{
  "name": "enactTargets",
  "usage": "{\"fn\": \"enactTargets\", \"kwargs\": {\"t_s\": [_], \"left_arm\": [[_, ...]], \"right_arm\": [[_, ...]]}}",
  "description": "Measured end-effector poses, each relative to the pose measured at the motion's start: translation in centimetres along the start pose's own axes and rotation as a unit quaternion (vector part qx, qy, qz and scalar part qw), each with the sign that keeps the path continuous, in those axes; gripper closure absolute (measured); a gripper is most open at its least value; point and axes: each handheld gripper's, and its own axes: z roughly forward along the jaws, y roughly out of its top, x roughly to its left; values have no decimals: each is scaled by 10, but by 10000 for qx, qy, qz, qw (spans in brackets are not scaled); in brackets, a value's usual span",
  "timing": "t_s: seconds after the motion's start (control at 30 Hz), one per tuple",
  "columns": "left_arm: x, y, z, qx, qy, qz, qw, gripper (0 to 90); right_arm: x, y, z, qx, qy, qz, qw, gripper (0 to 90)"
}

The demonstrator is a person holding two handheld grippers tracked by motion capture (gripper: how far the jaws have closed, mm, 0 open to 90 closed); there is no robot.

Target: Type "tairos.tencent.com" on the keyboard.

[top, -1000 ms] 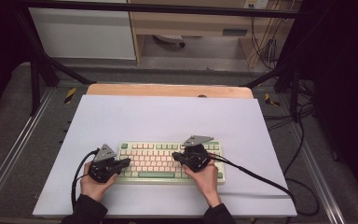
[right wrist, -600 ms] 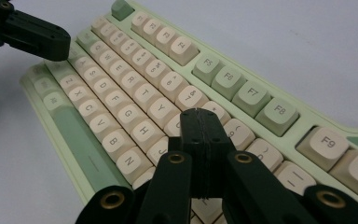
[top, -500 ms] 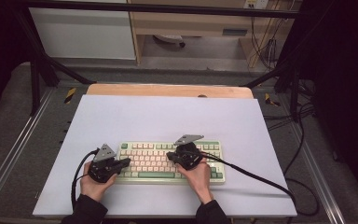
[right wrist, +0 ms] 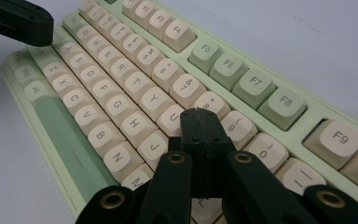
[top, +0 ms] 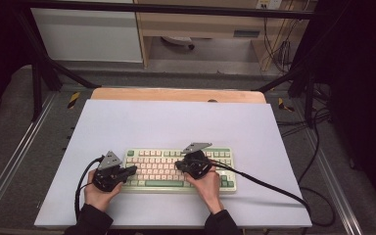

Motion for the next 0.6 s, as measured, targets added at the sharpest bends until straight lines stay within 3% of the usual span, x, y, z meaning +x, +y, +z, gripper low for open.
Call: {"fn": "enactTargets", "kwargs": {"t_s": [0.3, 0.43, 0.6], "left_arm": [[0, 0, -1, -24, 0, -8, 10000, 900], [0, 0, -1, -24, 1, -13, 10000, 900], [0, 0, -2, -25, -2, -2, 10000, 900]], "right_arm": [[1, 4, -13, -157, 102, -49, 9998, 900], [2, 5, -19, -135, 189, -56, 9997, 900], [1, 4, -26, -77, 120, -130, 9998, 900]]}}
